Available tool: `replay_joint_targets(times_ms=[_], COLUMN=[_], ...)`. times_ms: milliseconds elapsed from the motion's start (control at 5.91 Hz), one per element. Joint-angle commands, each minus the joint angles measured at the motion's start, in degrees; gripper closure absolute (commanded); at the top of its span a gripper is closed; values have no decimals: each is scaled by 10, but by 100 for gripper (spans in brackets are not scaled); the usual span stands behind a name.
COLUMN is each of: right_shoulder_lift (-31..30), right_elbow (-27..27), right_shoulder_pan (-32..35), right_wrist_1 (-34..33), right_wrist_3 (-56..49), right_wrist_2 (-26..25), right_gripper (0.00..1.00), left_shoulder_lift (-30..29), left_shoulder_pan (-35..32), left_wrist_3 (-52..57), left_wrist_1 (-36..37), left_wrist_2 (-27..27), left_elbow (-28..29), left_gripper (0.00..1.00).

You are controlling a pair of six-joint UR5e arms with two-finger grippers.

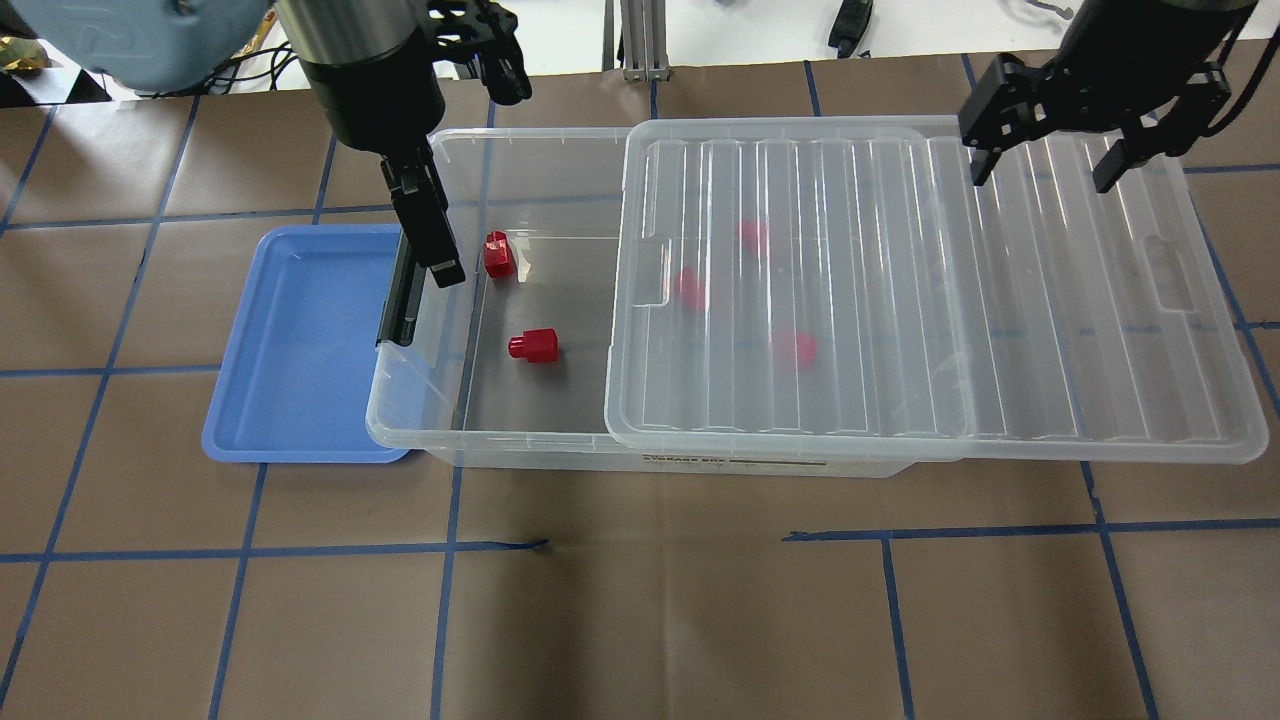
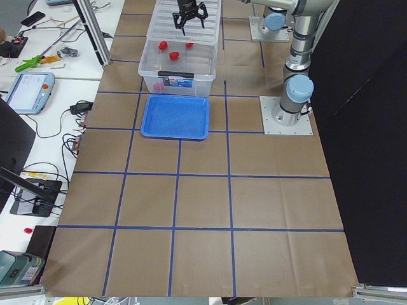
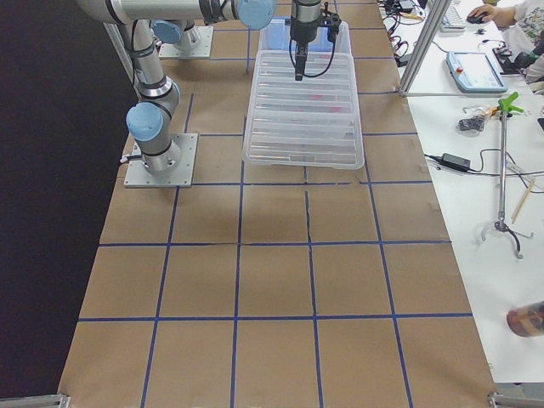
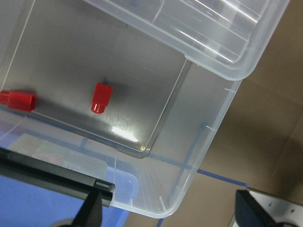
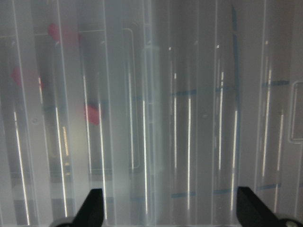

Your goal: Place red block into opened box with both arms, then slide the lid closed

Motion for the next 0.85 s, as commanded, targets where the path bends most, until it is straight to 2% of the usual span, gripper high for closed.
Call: replay_joint_targets(times_ms=[0, 169, 338, 508, 677], right_shoulder_lift=[2, 12, 40, 73, 103], right_elbow=[4, 10, 11, 11, 17], right_shoulder_pan=[-104, -157, -206, -247, -270], right_wrist_1=[-4, -9, -37, -69, -95], right_wrist_3=[-160, -217, -270, -320, -328], right_wrist_2=[-1, -8, -34, -36, -39], right_gripper=[0, 0, 0, 0, 0], left_shoulder_lift=[27, 34, 50, 82, 104], left_shoulder_pan=[5, 18, 21, 27, 30], left_wrist_3=[-211, -351, -382, -473, -561], left_wrist_1=[31, 36, 49, 86, 120], left_wrist_2=[3, 9, 30, 31, 31], left_elbow=[-2, -5, -34, -71, -106], left_gripper=[2, 2, 2, 2, 2])
